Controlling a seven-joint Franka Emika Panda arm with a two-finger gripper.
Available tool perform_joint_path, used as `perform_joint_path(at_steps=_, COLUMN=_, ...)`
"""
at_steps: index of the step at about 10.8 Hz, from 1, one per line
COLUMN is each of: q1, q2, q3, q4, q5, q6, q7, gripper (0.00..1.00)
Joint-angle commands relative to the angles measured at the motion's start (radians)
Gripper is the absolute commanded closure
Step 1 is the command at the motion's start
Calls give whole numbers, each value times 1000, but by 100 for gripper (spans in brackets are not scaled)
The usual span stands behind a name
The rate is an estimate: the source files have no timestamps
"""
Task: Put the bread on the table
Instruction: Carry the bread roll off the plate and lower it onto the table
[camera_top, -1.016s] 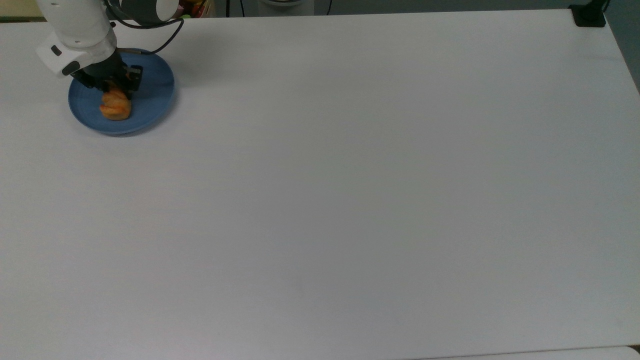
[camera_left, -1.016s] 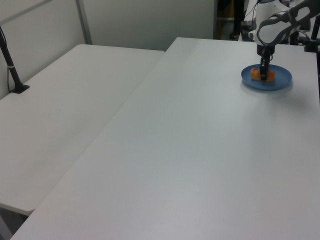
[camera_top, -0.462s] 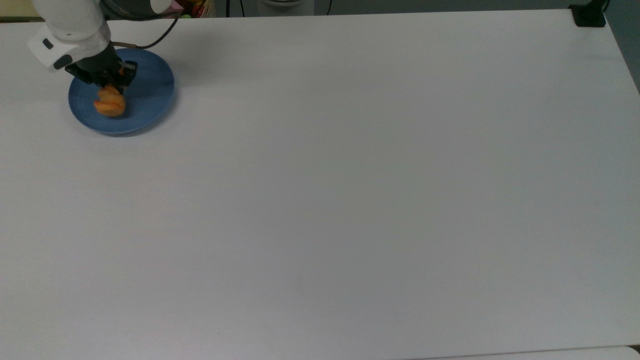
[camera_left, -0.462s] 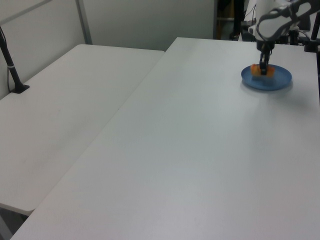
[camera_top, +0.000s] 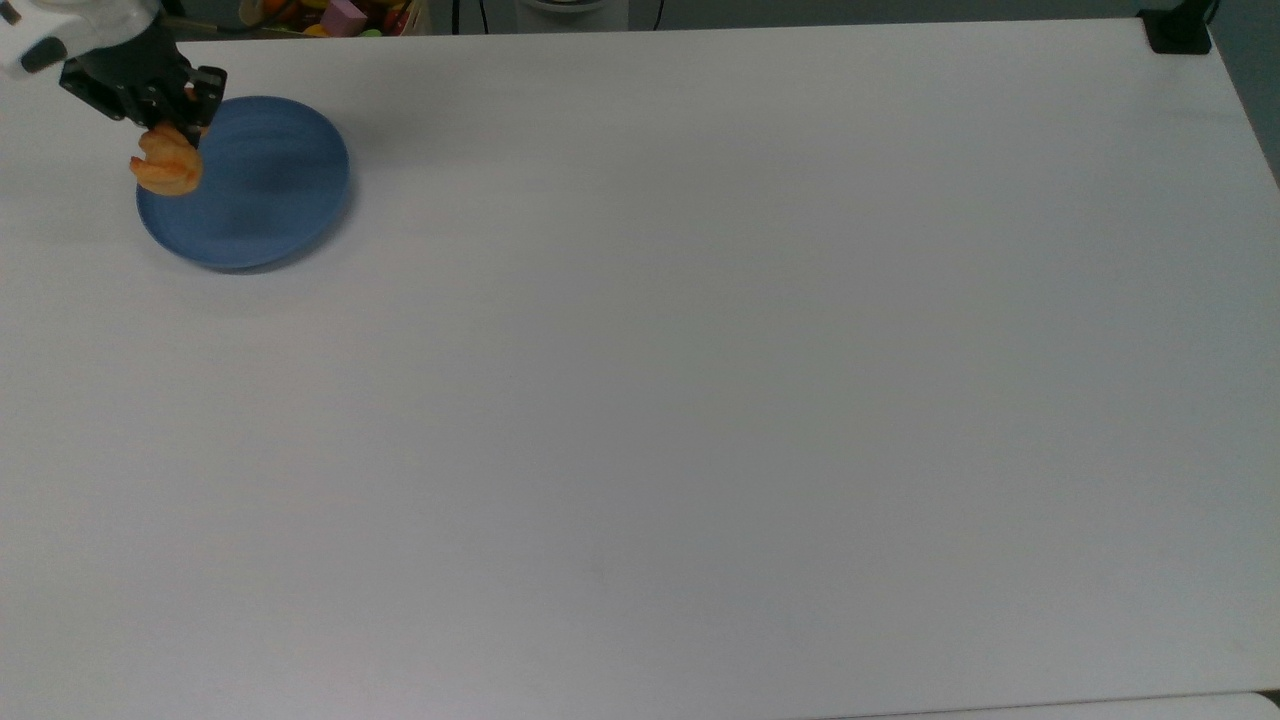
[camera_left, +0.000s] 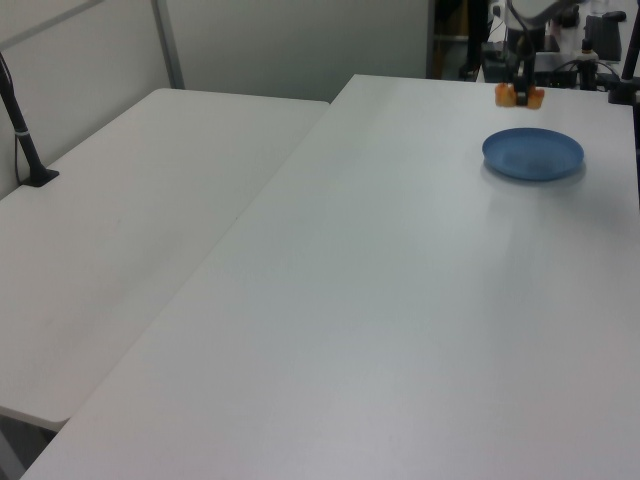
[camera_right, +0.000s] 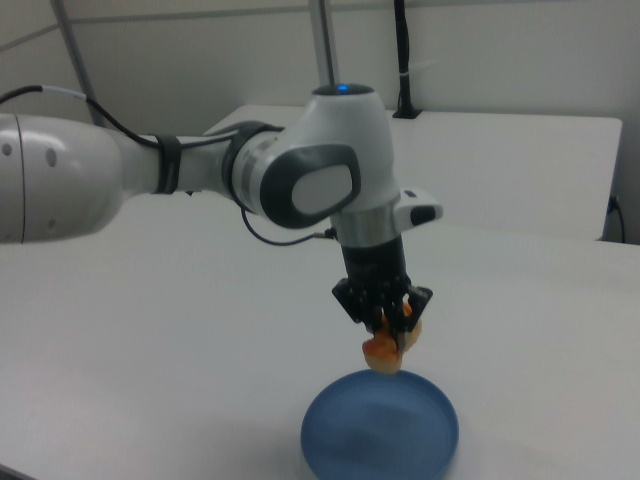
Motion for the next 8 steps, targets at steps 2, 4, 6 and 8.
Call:
perform_joint_path(at_steps=2, q1=8, q2=-2, q3=0, q4=136, q5=13, q6=-139, q7=-16, gripper=76)
perform_joint_path(at_steps=4, q1=9, q2=-2, q3=0, q4=142, q5=10, q6=-139, q7=-16, gripper=76)
perform_joint_path(at_steps=6, q1=8, q2=4, q3=1, q4=146, q5=14, q6=-127, q7=-7, gripper=76)
perform_joint_path(at_steps=8, q1=9, q2=37, q3=2, q4=208, q5=30, q6=-118, q7=-1, gripper=75)
